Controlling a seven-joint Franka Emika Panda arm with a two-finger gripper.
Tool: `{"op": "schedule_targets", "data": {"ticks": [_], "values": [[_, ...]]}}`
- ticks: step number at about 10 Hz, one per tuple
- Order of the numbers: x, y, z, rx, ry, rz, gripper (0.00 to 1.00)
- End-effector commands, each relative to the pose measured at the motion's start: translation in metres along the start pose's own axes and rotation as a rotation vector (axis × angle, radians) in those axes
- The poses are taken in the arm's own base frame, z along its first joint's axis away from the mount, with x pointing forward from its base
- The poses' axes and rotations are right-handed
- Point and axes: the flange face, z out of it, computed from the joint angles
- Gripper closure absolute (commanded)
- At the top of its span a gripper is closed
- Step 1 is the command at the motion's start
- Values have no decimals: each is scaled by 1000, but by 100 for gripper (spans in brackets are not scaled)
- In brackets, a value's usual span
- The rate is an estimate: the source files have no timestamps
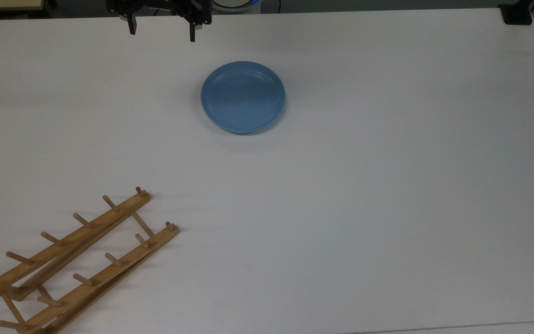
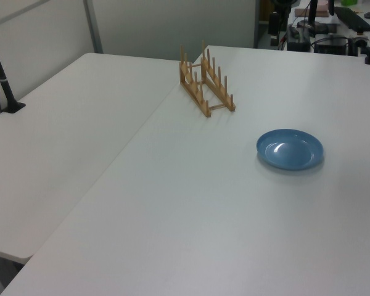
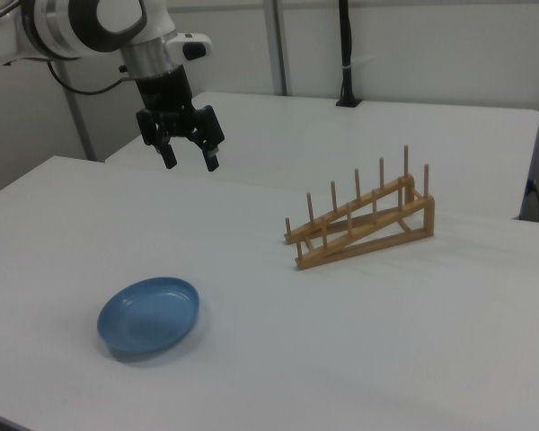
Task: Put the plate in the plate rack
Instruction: 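Lower the open gripper toward the rim of the light blue plate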
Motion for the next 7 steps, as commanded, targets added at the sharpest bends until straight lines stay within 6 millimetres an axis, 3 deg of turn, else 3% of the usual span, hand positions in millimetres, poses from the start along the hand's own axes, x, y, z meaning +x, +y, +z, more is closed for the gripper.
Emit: {"op": "schedule_targets", "data": {"ticks": [1, 3, 4, 6, 7], "values": [[-6, -1, 2, 0, -16, 9, 0], [-6, 0, 3, 2, -18, 3, 0], [-7, -2, 14, 3, -34, -14, 0], [-12, -9, 49, 14, -88, -230, 0], [-15, -14, 76, 27, -124, -361, 0]]}}
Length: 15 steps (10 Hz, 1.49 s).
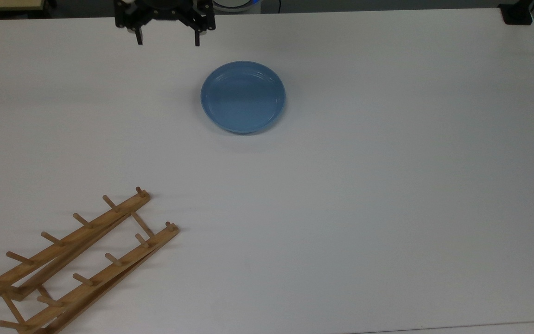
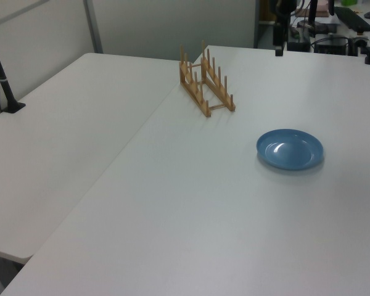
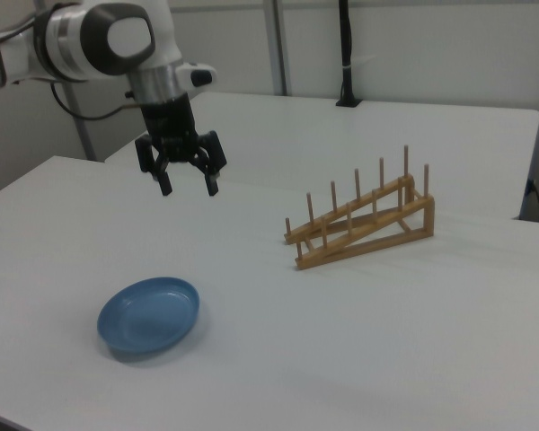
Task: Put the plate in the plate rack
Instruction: 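Lower the open gripper toward the rim of the light blue plate, then close the gripper on the plate rim and tilt the plate up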
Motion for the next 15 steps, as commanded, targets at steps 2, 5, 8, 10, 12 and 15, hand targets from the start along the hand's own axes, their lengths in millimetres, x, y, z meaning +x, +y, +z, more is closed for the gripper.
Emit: {"op": "schedule_targets", "data": {"ticks": [2, 5, 8, 10, 12, 15], "values": [[-8, -23, 113, 28, -69, -404, 0], [7, -41, 205, 33, -106, -456, 21], [20, -53, 238, 29, -114, -479, 74], [26, -52, 235, 23, -101, -461, 99], [38, -43, 207, 15, -62, -426, 100], [65, 0, 110, -27, 72, -290, 100]]}}
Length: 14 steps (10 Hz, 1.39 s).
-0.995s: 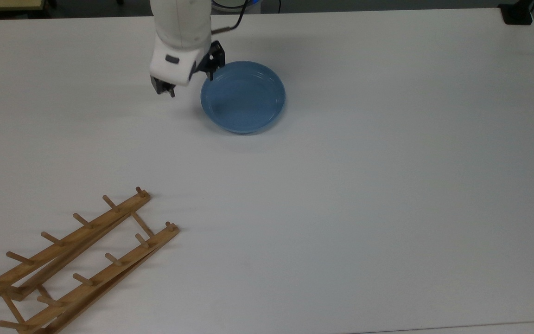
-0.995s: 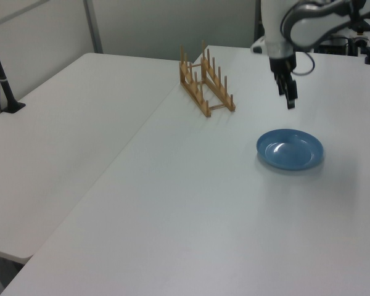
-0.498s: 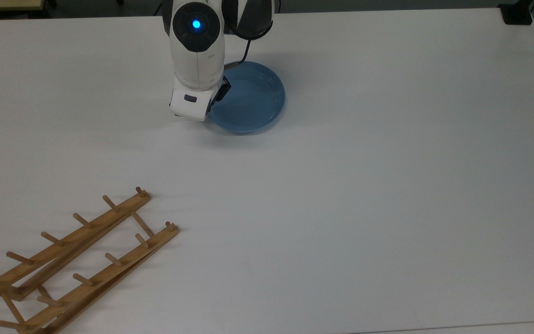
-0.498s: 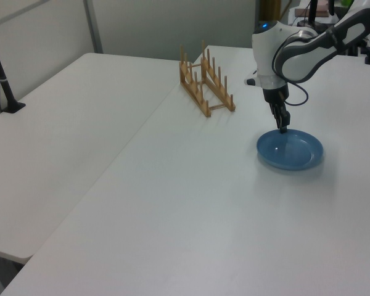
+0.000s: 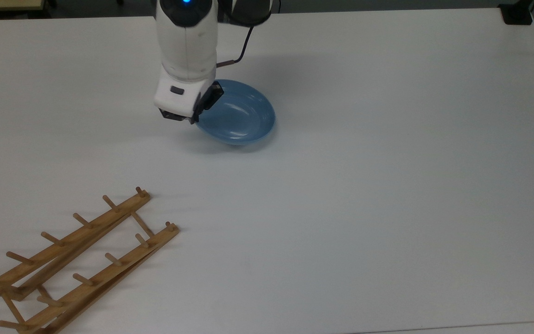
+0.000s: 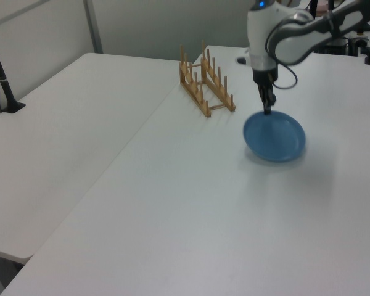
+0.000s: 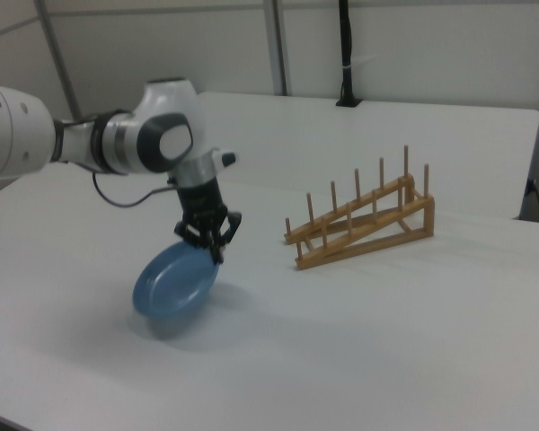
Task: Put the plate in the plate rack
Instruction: 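Close the gripper on the plate rim and tilt the plate up, then lift the plate and carry it over the wooden dish rack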
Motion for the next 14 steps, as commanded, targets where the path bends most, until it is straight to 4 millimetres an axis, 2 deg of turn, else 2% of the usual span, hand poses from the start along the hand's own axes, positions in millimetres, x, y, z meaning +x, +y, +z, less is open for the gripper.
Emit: {"op": "schedule_targets", "data": {"ticks": [1, 2, 4, 6, 8, 10, 13, 14], "values": [[0, 50, -91, -72, 124, 174, 100], [-6, 70, -121, -86, 188, 276, 100], [-21, 108, -154, -147, 330, 410, 100], [-34, 147, -172, -273, 517, 512, 100], [-39, 172, -175, -391, 639, 572, 100], [-30, 181, -160, -508, 686, 562, 100], [-10, 176, -127, -644, 670, 587, 100], [-7, 172, -123, -685, 672, 596, 100]]}}
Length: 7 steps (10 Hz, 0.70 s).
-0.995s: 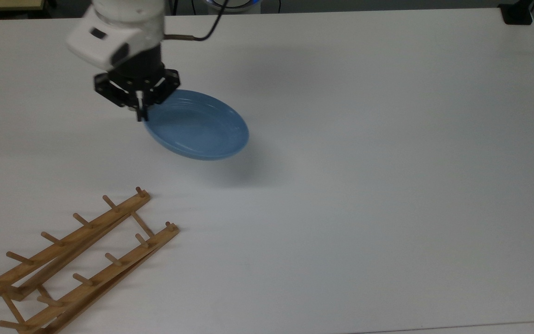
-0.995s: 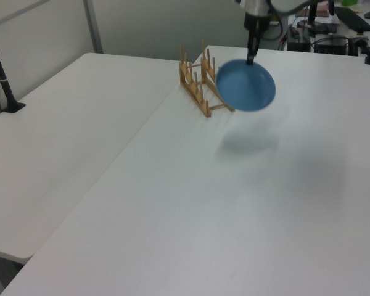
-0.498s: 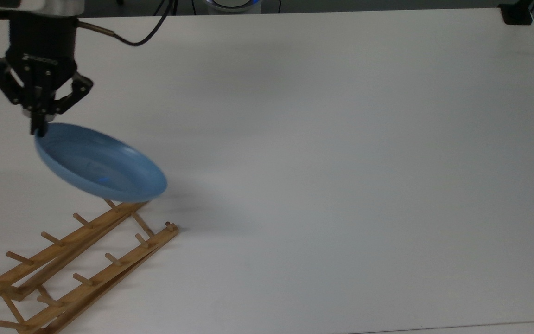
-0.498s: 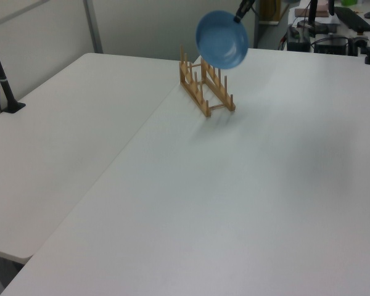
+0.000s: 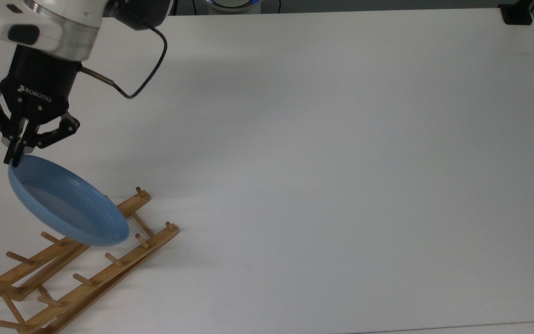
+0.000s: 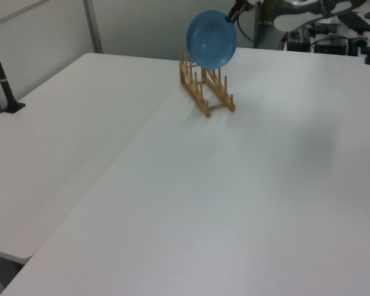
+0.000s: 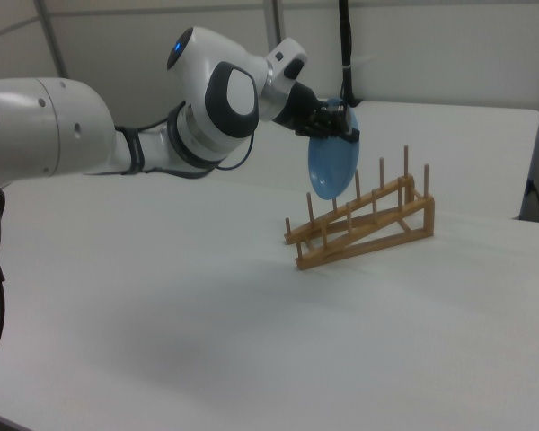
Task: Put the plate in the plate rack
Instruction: 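Lift the plate and carry it over the wooden dish rack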
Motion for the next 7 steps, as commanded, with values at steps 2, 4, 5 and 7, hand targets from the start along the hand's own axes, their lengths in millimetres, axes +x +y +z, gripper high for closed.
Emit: {"op": "schedule_targets", "data": {"ticks": [2, 4, 5, 7], "values": [[-7, -25, 13, -104, 51, -1, 100], [-16, -40, 21, -108, 43, -32, 100], [-17, -50, 21, -103, 47, -36, 100], [-29, -77, 33, -102, 38, -82, 100]]}}
